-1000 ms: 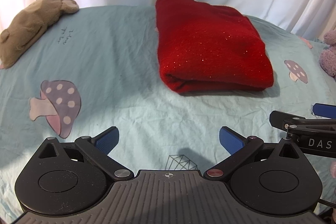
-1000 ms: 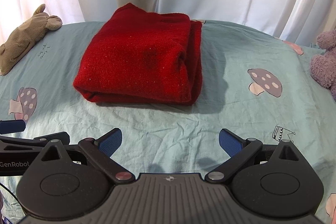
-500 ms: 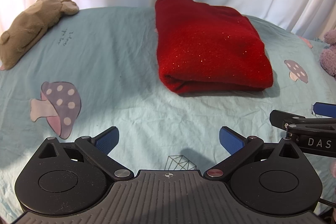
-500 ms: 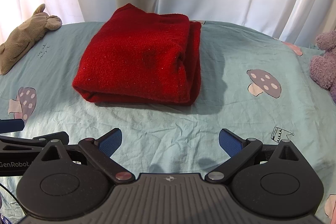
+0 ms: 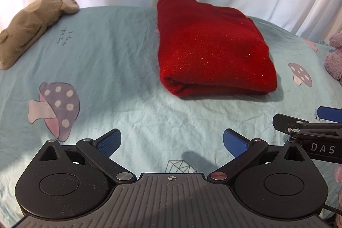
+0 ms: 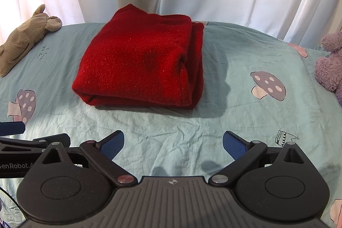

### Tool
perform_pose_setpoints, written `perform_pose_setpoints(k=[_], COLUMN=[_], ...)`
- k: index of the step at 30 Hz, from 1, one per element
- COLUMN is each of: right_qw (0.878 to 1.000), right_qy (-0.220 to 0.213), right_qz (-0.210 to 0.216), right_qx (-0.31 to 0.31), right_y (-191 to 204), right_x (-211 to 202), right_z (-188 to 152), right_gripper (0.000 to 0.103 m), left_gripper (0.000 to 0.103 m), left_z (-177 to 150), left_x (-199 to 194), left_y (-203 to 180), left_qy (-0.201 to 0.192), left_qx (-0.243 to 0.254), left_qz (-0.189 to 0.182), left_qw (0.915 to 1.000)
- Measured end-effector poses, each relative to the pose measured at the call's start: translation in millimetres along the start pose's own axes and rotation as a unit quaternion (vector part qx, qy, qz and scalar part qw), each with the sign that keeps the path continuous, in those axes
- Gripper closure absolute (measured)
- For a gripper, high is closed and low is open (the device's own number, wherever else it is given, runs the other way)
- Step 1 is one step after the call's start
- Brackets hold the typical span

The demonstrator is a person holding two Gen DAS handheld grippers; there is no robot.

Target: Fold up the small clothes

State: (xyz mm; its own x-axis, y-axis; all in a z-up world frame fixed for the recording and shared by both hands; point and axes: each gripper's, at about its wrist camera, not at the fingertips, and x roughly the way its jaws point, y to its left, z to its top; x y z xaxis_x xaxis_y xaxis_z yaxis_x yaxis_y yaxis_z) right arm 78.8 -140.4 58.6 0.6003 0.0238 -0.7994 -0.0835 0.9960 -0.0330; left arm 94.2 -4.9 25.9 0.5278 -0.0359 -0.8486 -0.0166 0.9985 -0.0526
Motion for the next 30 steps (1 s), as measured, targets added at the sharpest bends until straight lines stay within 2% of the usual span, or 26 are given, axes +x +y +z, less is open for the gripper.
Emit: perform_pose_setpoints(k=[11,30], right_qw=[1.000,1.000], right_qy=[0.001,0.000], right_qz=[-0.002,-0.009], right_qx=[0.000,-0.005], right_y=[0.1,2.0], right_x=[0.4,1.7], right_z=[0.2,0.4], right_gripper=[0.004,0.004], left_gripper=[0.000,0.000], left_z=[-0.5,-0.6], left_x=[1.0,0.5], left_y=[-0.7,-3.8], left_qy=[-0.002,-0.003], left_qx=[0.000,0.011], left_qz=[-0.013,0.009], left_qw=[0.9999,0.9999])
